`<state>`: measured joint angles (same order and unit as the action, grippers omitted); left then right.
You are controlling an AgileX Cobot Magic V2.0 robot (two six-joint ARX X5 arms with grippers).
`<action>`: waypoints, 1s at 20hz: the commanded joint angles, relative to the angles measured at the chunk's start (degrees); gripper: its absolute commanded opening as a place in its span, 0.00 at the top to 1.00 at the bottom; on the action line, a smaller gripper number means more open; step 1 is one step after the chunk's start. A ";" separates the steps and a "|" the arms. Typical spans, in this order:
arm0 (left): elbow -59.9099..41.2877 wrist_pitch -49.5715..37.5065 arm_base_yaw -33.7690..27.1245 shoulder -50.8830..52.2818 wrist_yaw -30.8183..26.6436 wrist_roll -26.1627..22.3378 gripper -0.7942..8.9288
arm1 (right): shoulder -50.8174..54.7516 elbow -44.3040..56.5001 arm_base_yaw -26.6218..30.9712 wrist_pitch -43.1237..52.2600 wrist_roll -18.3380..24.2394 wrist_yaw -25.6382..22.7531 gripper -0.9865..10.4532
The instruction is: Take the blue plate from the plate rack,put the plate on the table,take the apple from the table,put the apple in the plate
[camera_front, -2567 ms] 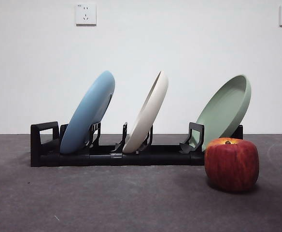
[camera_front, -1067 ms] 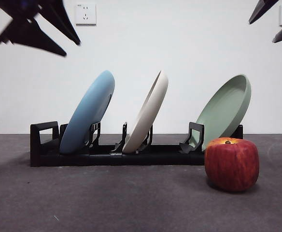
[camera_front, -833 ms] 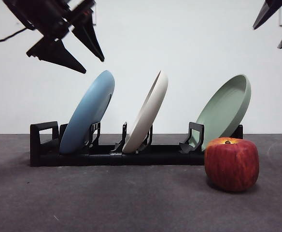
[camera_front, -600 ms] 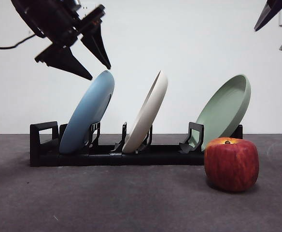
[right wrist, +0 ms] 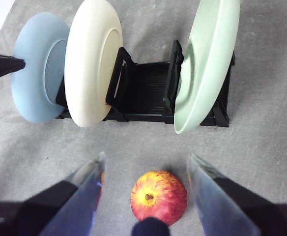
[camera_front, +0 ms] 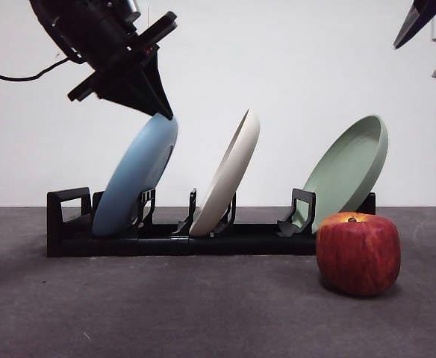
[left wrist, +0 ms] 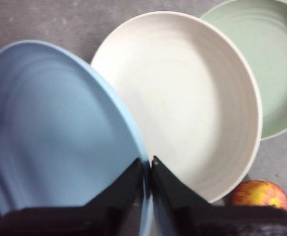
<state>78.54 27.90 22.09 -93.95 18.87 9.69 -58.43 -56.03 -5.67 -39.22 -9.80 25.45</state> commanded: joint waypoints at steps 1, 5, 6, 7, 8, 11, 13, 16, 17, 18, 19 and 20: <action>-0.02 -1.03 -0.07 -0.37 -0.70 -0.96 0.93 | -0.07 -0.07 -0.02 0.09 0.46 -0.04 0.67; 4.13 2.08 0.04 -0.26 -0.37 -0.98 0.93 | -0.07 -0.07 -0.02 0.09 0.46 -0.07 0.67; 6.23 3.63 0.42 -0.09 -0.42 -1.18 0.93 | -0.07 -0.07 -0.02 0.11 0.46 -0.07 0.67; 8.35 5.27 0.76 0.15 -0.52 -2.01 0.93 | -0.07 -0.07 -0.02 0.11 0.46 -0.07 0.67; 11.28 7.82 1.14 0.55 -0.61 -3.34 0.93 | -0.07 -0.07 -0.02 0.09 0.44 -0.07 0.67; 18.99 16.41 2.99 2.64 -0.90 -7.21 0.93 | -0.07 -0.07 -0.02 -0.31 0.44 -0.07 0.67; 21.44 20.57 5.11 5.92 -1.03 -9.20 0.93 | -0.07 -0.07 -0.02 -0.33 0.44 -0.07 0.67; 21.49 26.60 9.42 12.63 -4.85 -11.65 0.93 | -0.07 -0.07 -0.02 -0.33 0.46 -0.17 0.67; 21.49 28.87 11.02 14.36 -6.95 -11.67 0.93 | -0.07 -0.07 -0.02 -0.33 0.46 -0.33 0.67; 21.46 31.26 12.68 15.96 -8.85 -11.78 0.93 | -0.07 -0.07 -0.02 -0.33 0.46 -0.33 0.67; 21.46 33.57 14.51 17.20 -10.93 -11.98 0.93 | -0.07 -0.07 -0.02 -0.33 0.46 -0.33 0.67; 21.35 35.74 16.59 18.23 -13.25 -11.96 0.93 | -0.07 -0.07 -0.02 -0.33 0.46 -0.33 0.67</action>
<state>100.05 63.88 38.09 -75.59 6.09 -1.08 -58.43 -56.03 -5.67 -39.64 -9.80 25.32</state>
